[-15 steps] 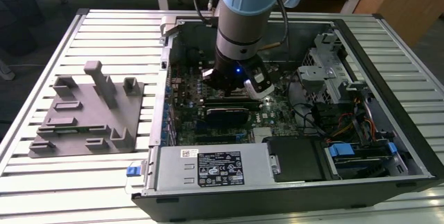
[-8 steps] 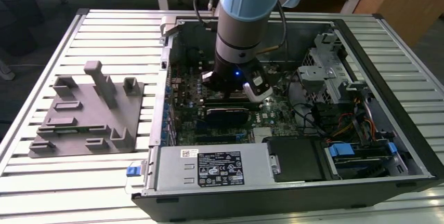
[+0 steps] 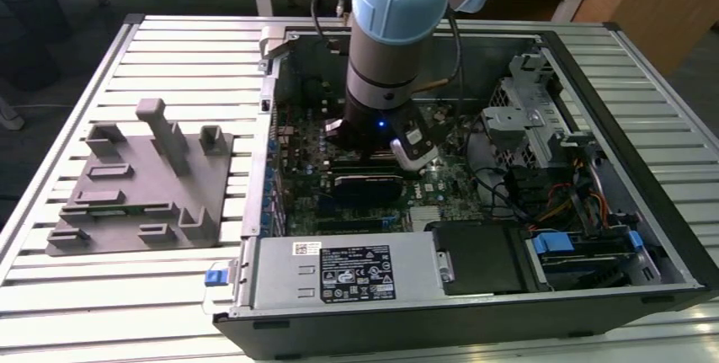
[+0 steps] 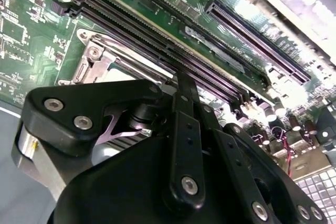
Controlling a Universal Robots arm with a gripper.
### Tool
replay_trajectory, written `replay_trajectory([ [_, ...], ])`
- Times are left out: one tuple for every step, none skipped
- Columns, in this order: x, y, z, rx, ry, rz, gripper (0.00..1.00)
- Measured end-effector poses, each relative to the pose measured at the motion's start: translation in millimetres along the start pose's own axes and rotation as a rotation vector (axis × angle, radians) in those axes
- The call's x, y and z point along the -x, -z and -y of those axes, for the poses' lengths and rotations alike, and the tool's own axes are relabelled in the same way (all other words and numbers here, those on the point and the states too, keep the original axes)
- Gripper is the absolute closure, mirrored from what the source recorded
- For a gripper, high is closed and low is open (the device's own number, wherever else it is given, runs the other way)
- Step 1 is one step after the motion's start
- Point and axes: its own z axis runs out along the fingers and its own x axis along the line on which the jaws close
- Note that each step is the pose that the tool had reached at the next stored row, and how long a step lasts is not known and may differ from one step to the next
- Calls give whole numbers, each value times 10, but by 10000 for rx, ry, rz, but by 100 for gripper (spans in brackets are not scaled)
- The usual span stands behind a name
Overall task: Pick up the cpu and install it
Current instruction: 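Install the second cpu locking lever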
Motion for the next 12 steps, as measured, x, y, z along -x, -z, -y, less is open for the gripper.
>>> replay_trajectory([
  [-8,2,11,32,0,2,89],
  [-16,4,23,60,-1,3,89],
  [-22,7,36,84,-1,5,89],
  [-26,10,51,104,0,5,89],
  [-30,13,66,124,0,7,89],
  [-34,15,80,146,1,8,89],
  [-41,17,91,173,1,10,89],
  [-48,17,100,206,3,12,89],
  [-54,18,108,249,5,14,89],
  [-61,17,112,290,4,16,89],
  [-67,15,113,328,6,18,89],
  [-72,13,113,362,7,20,89],
])
